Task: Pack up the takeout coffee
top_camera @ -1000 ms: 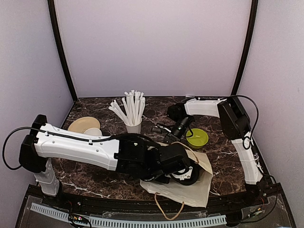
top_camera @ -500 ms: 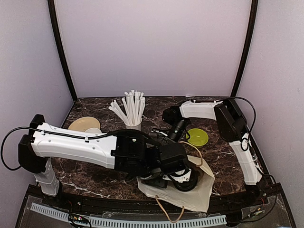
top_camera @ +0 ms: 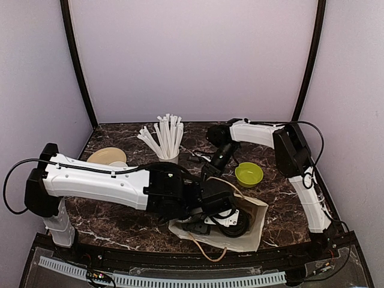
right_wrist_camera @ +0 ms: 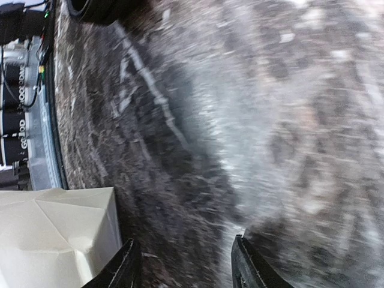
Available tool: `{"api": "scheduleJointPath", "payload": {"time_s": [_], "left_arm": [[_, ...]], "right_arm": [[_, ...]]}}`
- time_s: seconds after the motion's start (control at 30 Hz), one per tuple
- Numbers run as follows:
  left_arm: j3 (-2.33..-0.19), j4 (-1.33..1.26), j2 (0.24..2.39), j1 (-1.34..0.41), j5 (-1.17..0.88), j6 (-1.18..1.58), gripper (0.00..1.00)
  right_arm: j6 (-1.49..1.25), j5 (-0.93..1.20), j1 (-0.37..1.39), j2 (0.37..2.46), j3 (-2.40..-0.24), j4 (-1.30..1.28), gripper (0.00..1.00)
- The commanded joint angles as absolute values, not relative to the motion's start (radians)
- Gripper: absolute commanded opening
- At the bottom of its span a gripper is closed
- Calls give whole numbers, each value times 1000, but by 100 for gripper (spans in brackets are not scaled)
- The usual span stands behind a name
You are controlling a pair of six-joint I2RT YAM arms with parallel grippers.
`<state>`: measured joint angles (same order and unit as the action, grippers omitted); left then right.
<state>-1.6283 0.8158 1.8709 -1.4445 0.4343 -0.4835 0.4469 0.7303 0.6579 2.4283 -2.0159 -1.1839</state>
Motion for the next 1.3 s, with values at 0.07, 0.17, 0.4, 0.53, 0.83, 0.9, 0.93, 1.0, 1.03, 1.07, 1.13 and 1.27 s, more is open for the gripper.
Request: {"api": "scheduleJointPath", "payload": {"time_s": [0.07, 0.17, 0.4, 0.53, 0.83, 0.9, 0.93, 1.0, 1.03, 1.07, 1.13, 1.27], "left_arm": [[-1609, 795, 1834, -1432, 448, -481, 47], [-1603, 775, 1834, -1422, 467, -489, 47], [-1593, 703, 1834, -1379, 464, -527, 47], [-1598, 682, 1846, -1353, 425, -548, 47], [-1638, 701, 1885, -1319, 379, -563, 46], [-1642, 706, 1887, -1318, 376, -562, 46], [-1643, 708, 1886, -1317, 376, -558, 46], [-1644, 713, 1887, -1316, 377, -555, 46], [-1646, 718, 1887, -1316, 378, -553, 46], [-1647, 720, 1885, -1316, 380, -549, 46], [-1646, 719, 1881, -1316, 380, -548, 46], [-1646, 716, 1879, -1316, 386, -552, 46]], "right_arm": [[411, 686, 599, 2418, -2107, -1191, 53], [411, 664, 582, 2390, -2126, -1201, 54], [412, 621, 497, 2339, -2178, -1251, 57], [447, 627, 440, 2276, -2159, -1307, 57], [448, 613, 432, 2129, -1890, -1147, 58], [441, 636, 453, 2177, -1905, -1146, 57], [435, 636, 465, 2196, -1912, -1141, 56], [420, 618, 494, 2229, -1923, -1117, 56], [408, 603, 507, 2244, -1929, -1105, 56], [395, 589, 518, 2260, -1938, -1093, 56], [378, 561, 538, 2294, -1961, -1086, 56], [391, 528, 575, 2351, -1980, -1097, 54]]}}
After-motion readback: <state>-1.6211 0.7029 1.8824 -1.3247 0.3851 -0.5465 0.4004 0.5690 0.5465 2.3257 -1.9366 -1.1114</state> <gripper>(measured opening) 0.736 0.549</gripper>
